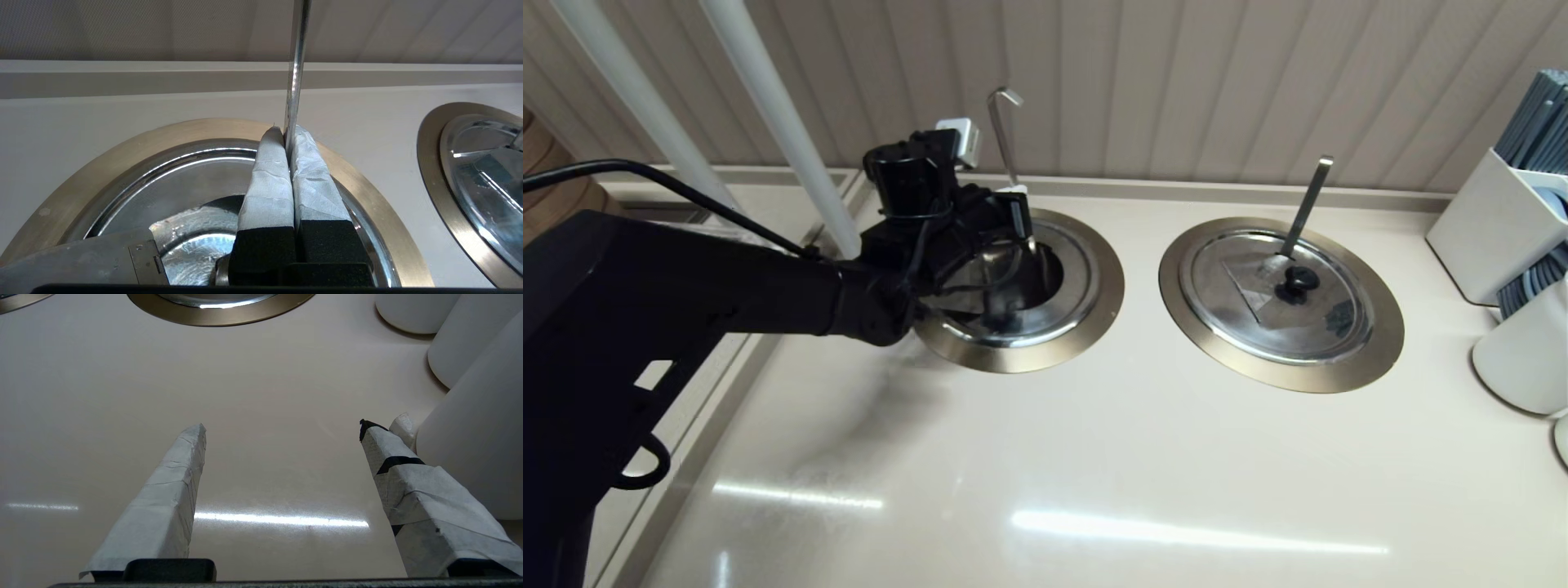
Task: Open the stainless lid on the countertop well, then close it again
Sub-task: Stir with a spoon
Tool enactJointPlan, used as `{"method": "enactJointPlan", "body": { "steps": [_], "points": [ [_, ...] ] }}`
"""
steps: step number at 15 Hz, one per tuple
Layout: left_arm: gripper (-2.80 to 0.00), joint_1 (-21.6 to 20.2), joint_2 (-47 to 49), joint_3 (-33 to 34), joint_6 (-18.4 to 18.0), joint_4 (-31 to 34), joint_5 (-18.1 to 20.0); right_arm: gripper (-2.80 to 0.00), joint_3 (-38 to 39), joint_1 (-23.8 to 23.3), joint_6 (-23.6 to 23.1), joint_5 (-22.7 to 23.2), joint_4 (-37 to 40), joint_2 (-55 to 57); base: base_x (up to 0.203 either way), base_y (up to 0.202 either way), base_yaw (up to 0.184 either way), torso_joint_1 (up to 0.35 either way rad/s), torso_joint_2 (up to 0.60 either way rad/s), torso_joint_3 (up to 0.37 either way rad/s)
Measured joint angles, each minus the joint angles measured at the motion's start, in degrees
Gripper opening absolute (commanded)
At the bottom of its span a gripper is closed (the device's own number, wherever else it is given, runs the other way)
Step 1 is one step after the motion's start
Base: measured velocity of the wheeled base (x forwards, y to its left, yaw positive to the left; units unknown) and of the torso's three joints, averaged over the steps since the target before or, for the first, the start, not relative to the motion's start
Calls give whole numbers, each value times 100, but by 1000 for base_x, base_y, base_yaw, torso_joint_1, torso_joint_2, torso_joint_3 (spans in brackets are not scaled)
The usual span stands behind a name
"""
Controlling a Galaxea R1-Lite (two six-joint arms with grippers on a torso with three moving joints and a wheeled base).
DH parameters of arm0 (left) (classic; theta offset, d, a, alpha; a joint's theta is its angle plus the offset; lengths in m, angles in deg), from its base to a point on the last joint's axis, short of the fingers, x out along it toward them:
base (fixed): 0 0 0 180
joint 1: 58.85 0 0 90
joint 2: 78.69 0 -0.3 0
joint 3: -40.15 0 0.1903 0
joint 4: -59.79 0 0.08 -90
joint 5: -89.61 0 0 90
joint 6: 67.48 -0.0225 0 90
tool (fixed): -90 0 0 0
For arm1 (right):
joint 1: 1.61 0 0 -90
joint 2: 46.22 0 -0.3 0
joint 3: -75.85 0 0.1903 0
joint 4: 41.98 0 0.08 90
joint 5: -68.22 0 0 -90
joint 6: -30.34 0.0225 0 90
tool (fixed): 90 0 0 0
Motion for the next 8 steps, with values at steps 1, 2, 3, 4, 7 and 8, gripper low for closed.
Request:
{"method": "enactJointPlan", "body": {
  "steps": [1,2,3,4,7,8],
  "points": [
    [-280,9,-79,110,1,7,59,0,0,0,4,0,0,0,0,0,0,0,0,0],
    [-280,22,-148,222,4,14,145,0,0,0,3,-2,-2,0,0,0,0,0,0,0],
    [-280,29,-222,347,6,51,251,0,0,0,0,0,-2,0,0,0,0,0,0,0],
    [-280,31,-299,464,1,148,373,0,0,0,0,0,0,0,0,0,0,0,0,0],
    [-280,-53,-571,763,-211,744,755,0,0,0,2,0,-2,0,0,0,0,0,0,0],
    [-280,-132,-615,806,-498,844,740,0,0,0,0,0,-2,0,0,0,0,0,0,0]
  ]
}}
